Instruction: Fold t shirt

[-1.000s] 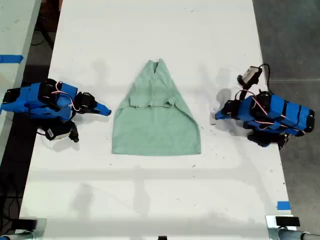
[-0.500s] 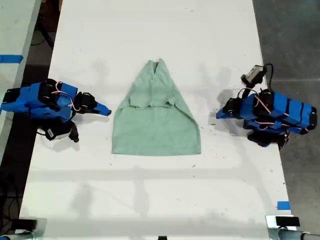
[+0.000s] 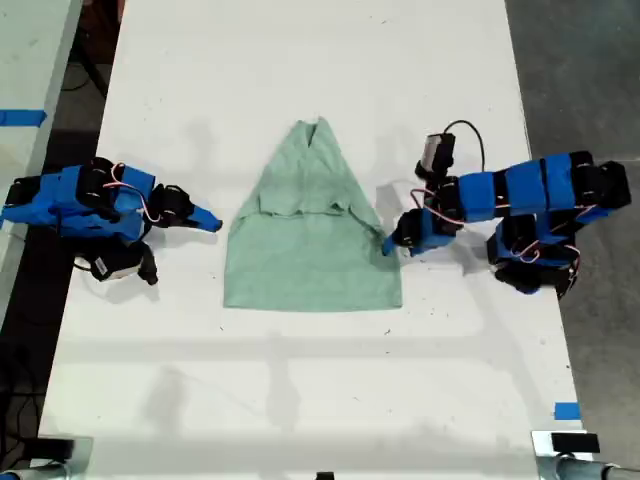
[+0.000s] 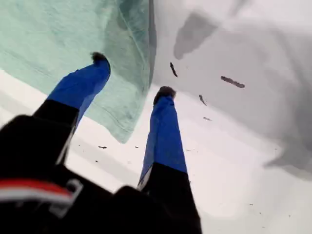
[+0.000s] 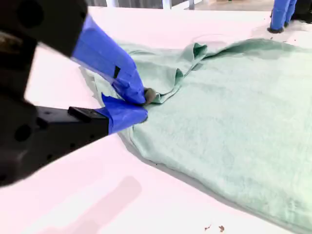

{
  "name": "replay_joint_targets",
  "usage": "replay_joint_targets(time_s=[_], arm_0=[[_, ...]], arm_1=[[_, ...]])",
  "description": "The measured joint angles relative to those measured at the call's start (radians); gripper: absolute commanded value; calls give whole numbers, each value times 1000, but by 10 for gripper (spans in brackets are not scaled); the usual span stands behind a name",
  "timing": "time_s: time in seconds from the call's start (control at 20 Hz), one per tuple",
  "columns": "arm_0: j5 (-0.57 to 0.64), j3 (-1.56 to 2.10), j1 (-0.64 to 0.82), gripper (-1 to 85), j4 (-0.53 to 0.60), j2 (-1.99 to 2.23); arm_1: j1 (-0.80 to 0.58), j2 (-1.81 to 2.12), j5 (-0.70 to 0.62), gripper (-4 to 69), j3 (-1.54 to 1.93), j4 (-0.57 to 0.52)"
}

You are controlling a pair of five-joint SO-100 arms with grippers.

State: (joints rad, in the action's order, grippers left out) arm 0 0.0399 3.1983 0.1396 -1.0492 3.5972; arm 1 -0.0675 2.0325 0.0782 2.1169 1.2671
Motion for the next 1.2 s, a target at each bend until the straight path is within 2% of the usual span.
replay_joint_targets(time_s=[0.1,0.2,0.25,0.45,0.55,0.65,0.85,1.1,1.15,1.2], arm_0=[[0,0,0,-1,0,0],[0,0,0,-1,0,0],[0,0,0,-1,0,0],[0,0,0,-1,0,0],[0,0,0,-1,0,0],[0,0,0,-1,0,0],[0,0,0,-1,0,0],[0,0,0,-1,0,0],[0,0,0,-1,0,0],[0,0,0,-1,0,0]], arm_1=[[35,-98,8,186,-25,-41],[57,-176,8,35,-26,-69],[60,-216,8,2,-26,-95],[61,-198,29,1,-23,-87],[58,-141,31,-1,-48,-5],[43,-86,-41,-1,-107,23],[20,-127,-288,-1,-227,-204],[52,-517,-391,4,-591,-238],[60,-604,-397,24,-687,-218],[64,-680,-402,126,-778,-178]])
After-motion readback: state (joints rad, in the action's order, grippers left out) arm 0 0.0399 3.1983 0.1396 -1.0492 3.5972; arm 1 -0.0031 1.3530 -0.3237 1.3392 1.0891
